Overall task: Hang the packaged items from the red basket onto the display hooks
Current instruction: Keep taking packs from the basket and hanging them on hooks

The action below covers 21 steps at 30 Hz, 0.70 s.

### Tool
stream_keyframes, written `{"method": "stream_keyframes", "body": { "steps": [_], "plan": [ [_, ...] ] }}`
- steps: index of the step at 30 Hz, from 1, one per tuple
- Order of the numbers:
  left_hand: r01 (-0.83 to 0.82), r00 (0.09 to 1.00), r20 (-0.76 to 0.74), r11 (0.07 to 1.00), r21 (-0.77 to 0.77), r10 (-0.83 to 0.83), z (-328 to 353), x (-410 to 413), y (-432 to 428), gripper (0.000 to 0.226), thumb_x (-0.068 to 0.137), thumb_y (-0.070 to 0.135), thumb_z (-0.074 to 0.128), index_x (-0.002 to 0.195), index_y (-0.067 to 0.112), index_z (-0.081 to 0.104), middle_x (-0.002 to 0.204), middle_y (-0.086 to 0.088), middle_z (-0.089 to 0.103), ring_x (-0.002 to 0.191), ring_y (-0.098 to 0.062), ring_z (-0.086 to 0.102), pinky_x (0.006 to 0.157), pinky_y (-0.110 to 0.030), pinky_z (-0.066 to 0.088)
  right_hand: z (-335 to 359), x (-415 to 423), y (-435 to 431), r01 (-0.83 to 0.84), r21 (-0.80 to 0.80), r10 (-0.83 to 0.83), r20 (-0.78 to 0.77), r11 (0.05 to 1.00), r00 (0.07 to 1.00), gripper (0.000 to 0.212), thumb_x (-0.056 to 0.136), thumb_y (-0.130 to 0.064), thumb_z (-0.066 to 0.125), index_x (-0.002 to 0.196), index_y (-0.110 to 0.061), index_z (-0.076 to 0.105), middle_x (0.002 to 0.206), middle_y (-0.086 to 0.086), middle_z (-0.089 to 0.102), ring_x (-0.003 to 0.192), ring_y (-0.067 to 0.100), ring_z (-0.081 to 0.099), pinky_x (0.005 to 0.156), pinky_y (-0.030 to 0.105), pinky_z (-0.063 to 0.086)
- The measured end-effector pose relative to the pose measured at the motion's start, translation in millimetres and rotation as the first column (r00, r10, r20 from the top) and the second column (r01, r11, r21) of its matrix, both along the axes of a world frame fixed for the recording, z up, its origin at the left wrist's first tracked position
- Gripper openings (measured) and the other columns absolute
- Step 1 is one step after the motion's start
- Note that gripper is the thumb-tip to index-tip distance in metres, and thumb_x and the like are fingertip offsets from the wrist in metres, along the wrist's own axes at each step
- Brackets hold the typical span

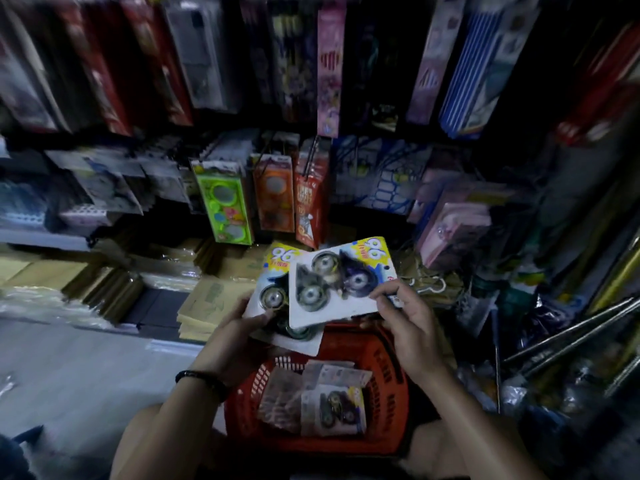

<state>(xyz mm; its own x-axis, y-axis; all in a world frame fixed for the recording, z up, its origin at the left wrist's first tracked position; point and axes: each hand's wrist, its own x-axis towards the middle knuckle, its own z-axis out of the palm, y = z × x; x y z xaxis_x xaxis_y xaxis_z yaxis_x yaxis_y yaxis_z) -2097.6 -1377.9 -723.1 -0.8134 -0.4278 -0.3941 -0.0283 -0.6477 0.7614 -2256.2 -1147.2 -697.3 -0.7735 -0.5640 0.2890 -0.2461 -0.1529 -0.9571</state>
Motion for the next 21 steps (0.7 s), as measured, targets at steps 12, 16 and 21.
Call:
{"method": "stream_keyframes", "body": {
  "steps": [12, 16, 21],
  "plan": [
    [0.080, 0.985, -0.152, 0.996, -0.028, -0.084, 114, -3, 25, 0.042, 0.102, 0.034, 0.055, 0.132, 0.011, 0.074, 0.133, -0.024, 0.072, 0.117, -0.042, 0.073, 0.088, -0.051, 0.063, 97, -23, -36, -0.048, 0.120, 0.068, -0.170, 0.992, 0.983, 0.031, 0.107, -0.005, 0.056, 0.125, -0.029, 0.062, 0.085, 0.010, 0.078, 0.063, 0.030, 0.069, 0.058, 0.043, 0.052],
    [0.043, 0.978, -0.193, 0.985, -0.167, -0.076, 132, -5, 8, 0.043, 0.101, 0.012, 0.059, 0.144, 0.014, 0.061, 0.140, -0.022, 0.069, 0.128, -0.046, 0.066, 0.083, -0.051, 0.065, 128, -28, -51, 0.039, 0.155, 0.011, -0.309, 0.987, 0.951, 0.022, 0.105, -0.014, 0.065, 0.117, -0.032, 0.067, 0.074, -0.007, 0.072, 0.054, 0.021, 0.060, 0.053, 0.040, 0.045],
    [-0.090, 0.968, -0.249, 0.963, -0.255, 0.025, 169, -11, -6, 0.041, 0.099, 0.011, 0.063, 0.140, 0.012, 0.063, 0.134, -0.020, 0.072, 0.117, -0.040, 0.073, 0.093, -0.062, 0.059, 171, -29, -75, 0.224, 0.099, -0.132, -0.558, 0.970, 0.820, 0.031, 0.088, -0.037, 0.082, 0.116, -0.028, 0.072, 0.115, -0.006, 0.058, 0.082, 0.009, 0.067, 0.073, 0.022, 0.049]
  ]
}}
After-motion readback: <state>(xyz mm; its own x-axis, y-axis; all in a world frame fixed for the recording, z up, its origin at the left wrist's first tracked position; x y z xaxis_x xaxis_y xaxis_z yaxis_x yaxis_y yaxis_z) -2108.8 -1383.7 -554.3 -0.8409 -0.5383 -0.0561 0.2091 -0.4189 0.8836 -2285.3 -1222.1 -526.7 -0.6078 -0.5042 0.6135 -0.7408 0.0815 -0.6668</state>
